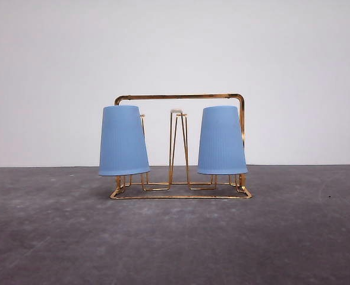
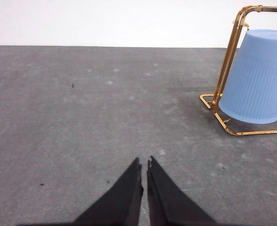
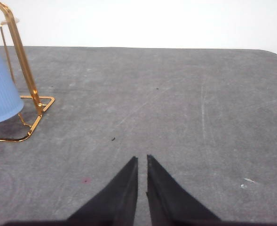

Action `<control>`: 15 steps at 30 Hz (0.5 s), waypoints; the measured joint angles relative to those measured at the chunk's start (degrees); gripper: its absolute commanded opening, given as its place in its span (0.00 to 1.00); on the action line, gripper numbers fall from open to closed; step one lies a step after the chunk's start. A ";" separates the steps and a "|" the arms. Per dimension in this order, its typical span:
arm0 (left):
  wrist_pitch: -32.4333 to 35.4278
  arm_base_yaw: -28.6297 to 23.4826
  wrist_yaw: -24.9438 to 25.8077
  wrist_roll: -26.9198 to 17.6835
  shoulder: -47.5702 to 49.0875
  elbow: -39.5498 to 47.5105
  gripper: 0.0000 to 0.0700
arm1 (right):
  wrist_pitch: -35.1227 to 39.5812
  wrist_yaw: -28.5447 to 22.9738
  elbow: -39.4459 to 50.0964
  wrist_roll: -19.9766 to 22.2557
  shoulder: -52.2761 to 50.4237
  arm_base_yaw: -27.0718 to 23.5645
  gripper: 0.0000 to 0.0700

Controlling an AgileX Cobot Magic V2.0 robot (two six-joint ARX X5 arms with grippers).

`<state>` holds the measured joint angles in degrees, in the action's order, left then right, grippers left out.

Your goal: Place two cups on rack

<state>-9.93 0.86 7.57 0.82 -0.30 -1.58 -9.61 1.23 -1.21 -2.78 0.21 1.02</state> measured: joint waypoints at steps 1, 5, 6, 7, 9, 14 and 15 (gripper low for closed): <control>0.00 0.00 0.00 0.00 0.00 0.00 0.00 | 0.00 -0.01 0.00 0.01 0.00 0.00 0.05; 0.00 0.00 0.00 0.00 0.00 0.00 0.00 | 0.00 0.00 0.00 0.01 0.00 0.00 0.05; -0.01 0.00 0.00 0.00 0.00 0.00 0.00 | 0.00 0.00 0.00 0.00 0.00 0.00 0.05; -0.01 0.00 0.00 0.00 0.00 0.00 0.00 | 0.00 0.00 0.00 -0.01 0.00 0.00 0.05; 0.00 0.00 0.00 0.00 0.00 0.00 0.00 | 0.00 -0.01 0.00 -0.01 0.00 0.00 0.05; 0.00 0.00 0.00 0.00 0.00 0.00 0.00 | 0.00 -0.01 0.00 0.01 0.00 0.00 0.05; -0.02 0.00 0.00 0.00 0.00 0.00 0.00 | 0.00 -0.02 0.00 0.01 0.00 0.00 0.05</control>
<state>-9.95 0.86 7.57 0.82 -0.30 -1.58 -9.61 1.22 -1.21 -2.76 0.21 1.02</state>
